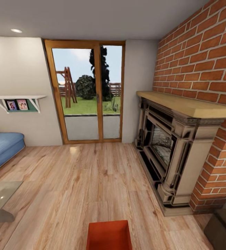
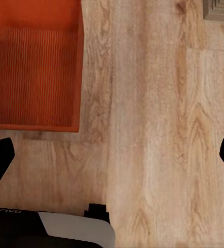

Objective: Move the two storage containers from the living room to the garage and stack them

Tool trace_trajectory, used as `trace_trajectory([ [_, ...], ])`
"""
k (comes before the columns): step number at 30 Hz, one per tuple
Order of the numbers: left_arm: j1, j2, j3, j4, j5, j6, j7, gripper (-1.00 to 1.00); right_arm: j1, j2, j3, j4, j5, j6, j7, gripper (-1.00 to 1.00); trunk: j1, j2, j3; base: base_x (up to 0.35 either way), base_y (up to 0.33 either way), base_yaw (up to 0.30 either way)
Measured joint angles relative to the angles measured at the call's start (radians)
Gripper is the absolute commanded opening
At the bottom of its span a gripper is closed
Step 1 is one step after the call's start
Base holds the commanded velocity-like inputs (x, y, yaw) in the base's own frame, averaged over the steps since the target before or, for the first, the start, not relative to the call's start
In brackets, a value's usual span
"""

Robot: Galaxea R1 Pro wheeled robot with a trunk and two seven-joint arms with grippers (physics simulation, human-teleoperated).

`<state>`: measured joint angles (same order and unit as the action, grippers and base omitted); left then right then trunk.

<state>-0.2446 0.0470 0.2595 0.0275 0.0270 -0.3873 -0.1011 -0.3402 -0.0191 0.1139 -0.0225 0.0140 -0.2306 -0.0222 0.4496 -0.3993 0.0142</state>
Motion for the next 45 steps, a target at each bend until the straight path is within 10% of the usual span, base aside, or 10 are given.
trace_trajectory([
  [45, 0.000, -0.002, 0.000, 0.000, 0.000, 0.001, 0.000, 1.00, 0.000, -0.001, 0.001, 0.000, 0.000, 0.000, 0.000, 1.00, 0.000, 0.000, 0.000, 0.083, -0.019, 0.025],
])
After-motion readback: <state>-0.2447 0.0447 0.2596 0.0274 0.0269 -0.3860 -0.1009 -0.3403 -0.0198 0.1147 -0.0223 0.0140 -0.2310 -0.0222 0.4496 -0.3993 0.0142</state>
